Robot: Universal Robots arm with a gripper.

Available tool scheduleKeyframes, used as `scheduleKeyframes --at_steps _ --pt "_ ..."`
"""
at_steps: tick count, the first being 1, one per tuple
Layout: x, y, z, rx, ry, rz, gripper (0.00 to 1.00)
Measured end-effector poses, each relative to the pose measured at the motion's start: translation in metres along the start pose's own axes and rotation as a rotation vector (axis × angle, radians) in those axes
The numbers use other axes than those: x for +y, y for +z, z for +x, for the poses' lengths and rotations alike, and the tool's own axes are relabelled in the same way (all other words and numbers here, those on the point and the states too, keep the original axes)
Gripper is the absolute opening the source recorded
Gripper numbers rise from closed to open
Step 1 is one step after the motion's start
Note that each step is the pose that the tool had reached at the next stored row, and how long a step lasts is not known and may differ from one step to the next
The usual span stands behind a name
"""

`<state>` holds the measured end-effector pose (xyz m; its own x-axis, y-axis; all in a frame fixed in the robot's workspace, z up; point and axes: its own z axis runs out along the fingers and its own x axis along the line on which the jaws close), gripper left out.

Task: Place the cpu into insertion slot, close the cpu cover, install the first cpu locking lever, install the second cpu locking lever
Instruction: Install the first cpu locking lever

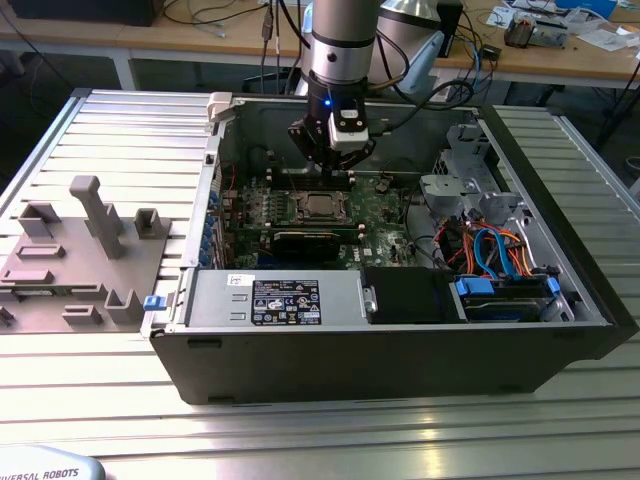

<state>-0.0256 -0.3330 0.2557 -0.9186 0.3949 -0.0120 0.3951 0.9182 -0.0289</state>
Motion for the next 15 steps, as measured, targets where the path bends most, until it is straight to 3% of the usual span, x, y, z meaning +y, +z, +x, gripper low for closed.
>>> scheduleKeyframes --at_steps 15 --pt "0.0 0.0003 0.0 -0.0003 -0.01 -0.0001 0.11"
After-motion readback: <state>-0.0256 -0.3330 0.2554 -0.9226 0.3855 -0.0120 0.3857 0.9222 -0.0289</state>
